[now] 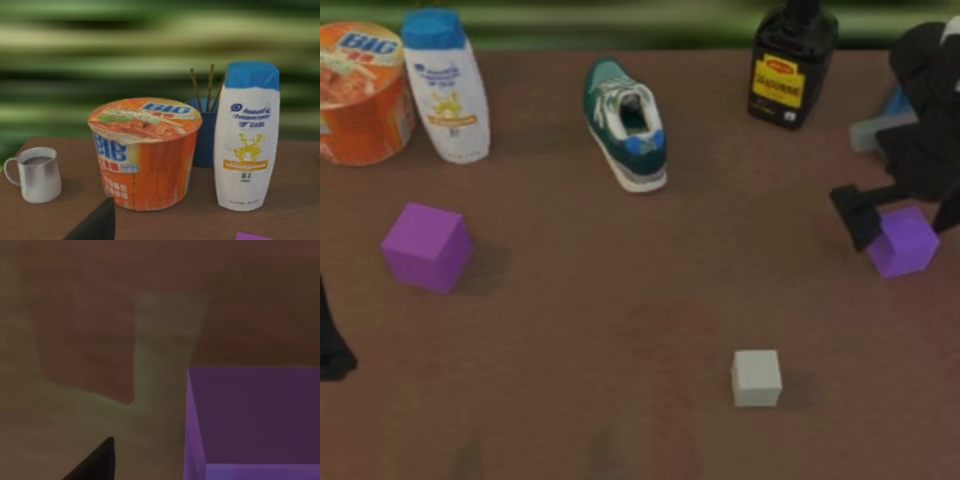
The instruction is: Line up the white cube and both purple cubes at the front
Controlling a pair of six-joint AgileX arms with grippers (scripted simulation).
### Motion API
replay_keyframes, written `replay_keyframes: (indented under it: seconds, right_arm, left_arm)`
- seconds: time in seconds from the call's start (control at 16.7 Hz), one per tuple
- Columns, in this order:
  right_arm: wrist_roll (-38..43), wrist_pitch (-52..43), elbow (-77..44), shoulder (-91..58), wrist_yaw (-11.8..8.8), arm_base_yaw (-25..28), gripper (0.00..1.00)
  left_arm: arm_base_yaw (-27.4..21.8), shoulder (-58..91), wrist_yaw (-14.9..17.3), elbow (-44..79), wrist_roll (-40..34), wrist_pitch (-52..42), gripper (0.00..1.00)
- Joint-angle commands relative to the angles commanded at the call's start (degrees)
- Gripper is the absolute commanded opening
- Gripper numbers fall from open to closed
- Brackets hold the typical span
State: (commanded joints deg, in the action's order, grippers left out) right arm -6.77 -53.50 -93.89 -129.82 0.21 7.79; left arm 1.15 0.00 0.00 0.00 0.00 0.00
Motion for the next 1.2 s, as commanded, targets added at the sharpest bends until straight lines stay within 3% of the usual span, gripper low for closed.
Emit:
replay_keyframes:
  seconds: [0.42, 1.2]
  right_arm:
    - [0.1, 4.8, 3.1, -2.2, 0.0, 0.1, 1.00]
    - [0.1, 4.8, 3.1, -2.2, 0.0, 0.1, 0.02]
  left_arm:
    - [0.0, 0.0, 0.0, 0.0, 0.0, 0.0, 1.00]
    - [0.0, 0.0, 0.0, 0.0, 0.0, 0.0, 1.00]
